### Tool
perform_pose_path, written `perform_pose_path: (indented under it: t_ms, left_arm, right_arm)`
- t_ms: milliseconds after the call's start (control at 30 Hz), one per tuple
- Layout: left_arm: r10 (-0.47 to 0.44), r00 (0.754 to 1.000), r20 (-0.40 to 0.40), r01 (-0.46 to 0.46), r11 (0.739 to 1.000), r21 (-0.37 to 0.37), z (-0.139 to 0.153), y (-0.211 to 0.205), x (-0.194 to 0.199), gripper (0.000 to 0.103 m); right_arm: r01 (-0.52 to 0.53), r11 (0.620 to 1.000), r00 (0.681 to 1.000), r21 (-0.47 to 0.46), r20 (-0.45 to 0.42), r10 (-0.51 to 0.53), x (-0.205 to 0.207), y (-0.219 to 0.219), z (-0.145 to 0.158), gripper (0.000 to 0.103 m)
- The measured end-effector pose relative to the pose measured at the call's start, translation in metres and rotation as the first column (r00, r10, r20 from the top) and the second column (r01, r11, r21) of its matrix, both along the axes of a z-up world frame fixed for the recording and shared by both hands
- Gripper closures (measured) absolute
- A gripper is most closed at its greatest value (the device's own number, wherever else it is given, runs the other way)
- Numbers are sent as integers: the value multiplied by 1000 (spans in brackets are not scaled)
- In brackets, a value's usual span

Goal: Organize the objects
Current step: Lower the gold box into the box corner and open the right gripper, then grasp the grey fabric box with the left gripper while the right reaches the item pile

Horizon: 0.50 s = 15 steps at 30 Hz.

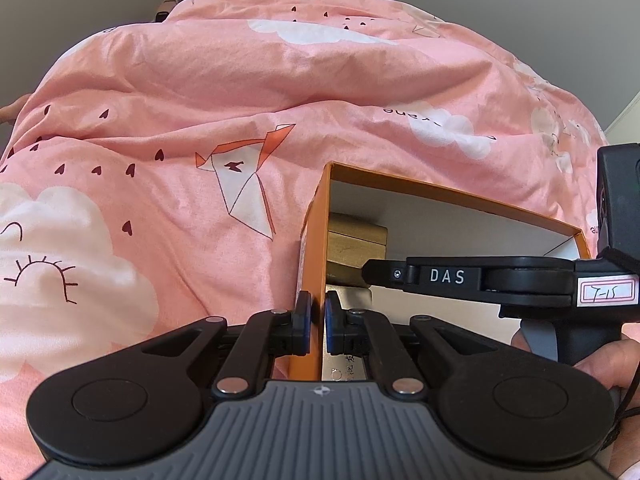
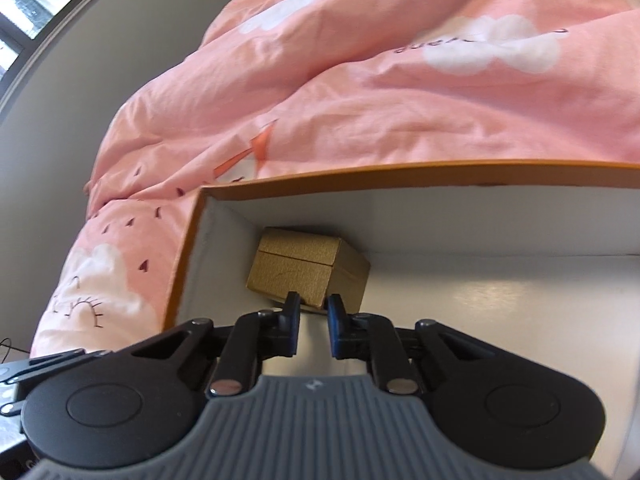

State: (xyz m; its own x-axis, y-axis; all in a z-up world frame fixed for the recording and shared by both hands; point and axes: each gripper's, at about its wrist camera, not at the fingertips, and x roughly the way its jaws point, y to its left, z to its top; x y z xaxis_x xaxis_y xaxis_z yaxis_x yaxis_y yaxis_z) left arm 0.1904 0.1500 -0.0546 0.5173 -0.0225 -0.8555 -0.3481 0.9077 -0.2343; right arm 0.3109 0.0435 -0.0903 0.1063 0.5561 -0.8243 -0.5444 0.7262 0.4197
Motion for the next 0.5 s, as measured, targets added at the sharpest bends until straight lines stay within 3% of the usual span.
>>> perform_pose_path:
  t_ms: [233, 433, 500]
  left_arm:
    - [-8, 1000, 21, 8, 1000, 12, 7, -1, -5, 95]
    - [-26, 995, 96, 17, 995, 101, 38, -14, -33, 94]
    - [-53, 991, 123, 35, 989, 145, 49, -22, -48, 85]
  right_arm:
    - [-23, 1000, 999, -15, 48, 23, -4, 0, 8, 91]
    - [-54, 999, 984, 9, 170, 51, -36, -28, 52, 86]
    - [-66, 998, 977, 25, 204, 59, -52, -44, 67, 81]
